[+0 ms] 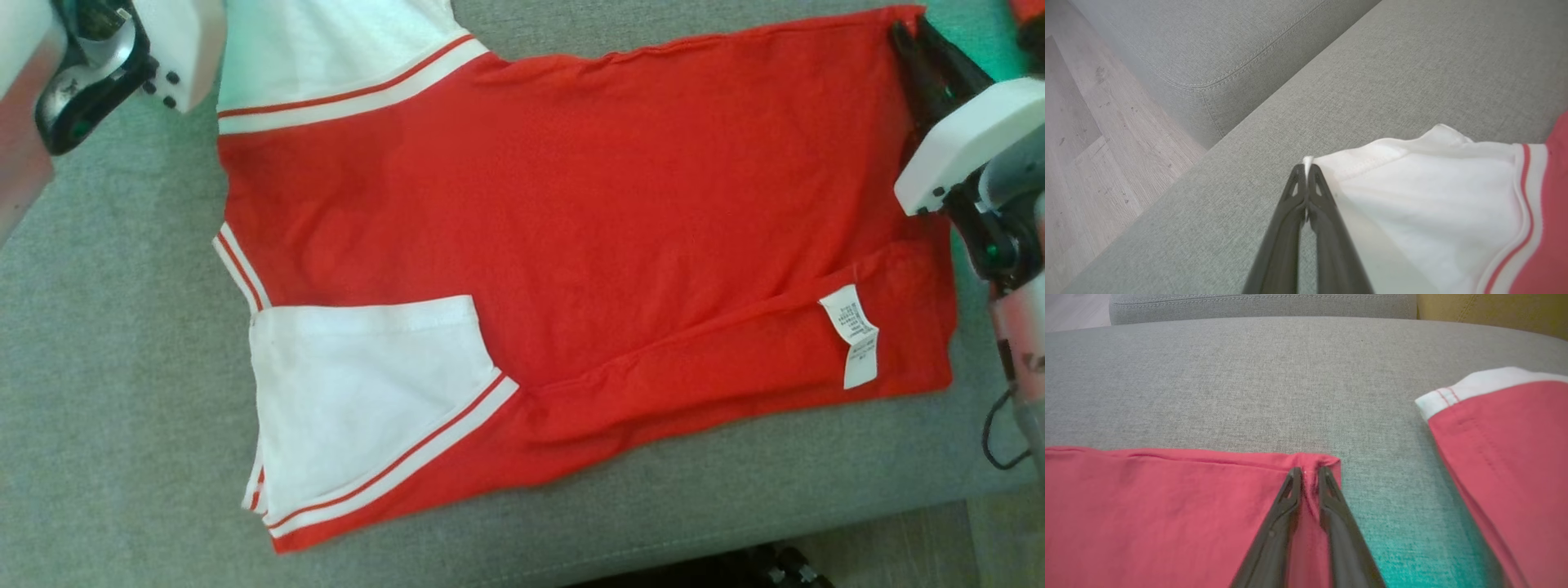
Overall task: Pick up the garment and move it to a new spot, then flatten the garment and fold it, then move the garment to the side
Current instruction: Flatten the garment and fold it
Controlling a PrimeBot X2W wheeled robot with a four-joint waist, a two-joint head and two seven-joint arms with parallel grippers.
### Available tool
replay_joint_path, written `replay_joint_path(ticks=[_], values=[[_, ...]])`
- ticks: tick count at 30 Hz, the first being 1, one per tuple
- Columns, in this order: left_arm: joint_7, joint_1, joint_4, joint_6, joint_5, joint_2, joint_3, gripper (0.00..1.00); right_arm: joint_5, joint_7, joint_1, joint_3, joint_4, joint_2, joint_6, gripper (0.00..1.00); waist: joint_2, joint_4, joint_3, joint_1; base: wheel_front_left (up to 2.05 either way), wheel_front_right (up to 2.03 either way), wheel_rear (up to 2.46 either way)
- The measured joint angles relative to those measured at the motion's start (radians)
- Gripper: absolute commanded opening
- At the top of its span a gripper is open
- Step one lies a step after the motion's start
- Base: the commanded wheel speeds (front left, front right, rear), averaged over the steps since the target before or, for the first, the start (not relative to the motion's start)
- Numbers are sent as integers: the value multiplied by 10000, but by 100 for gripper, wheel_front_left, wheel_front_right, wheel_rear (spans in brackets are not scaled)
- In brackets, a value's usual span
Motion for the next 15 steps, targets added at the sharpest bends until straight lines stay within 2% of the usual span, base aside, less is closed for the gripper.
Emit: replay_joint_path(ticks=[2, 3, 9, 15], values=[[0, -1, 23, 0, -2, -6, -56, 0, 0, 0, -151, 36, 159, -10, 0, 3, 0, 33, -6, -1, 0, 0, 0], [-2, -1, 25, 0, -2, -8, -58, 0, 0, 2, -204, 42, 213, -19, 0, 0, 0, 47, -7, -1, 0, 0, 0], [-508, -13, 79, -2, 59, -23, -77, 0, -21, -362, -386, 27, 301, -138, 0, 0, 0, 140, -60, -1, 0, 0, 0], [-1893, -521, 472, -2, 357, -84, -69, 0, -19, -924, -822, -360, 267, -138, 0, 0, 0, 274, -272, -1, 0, 0, 0]])
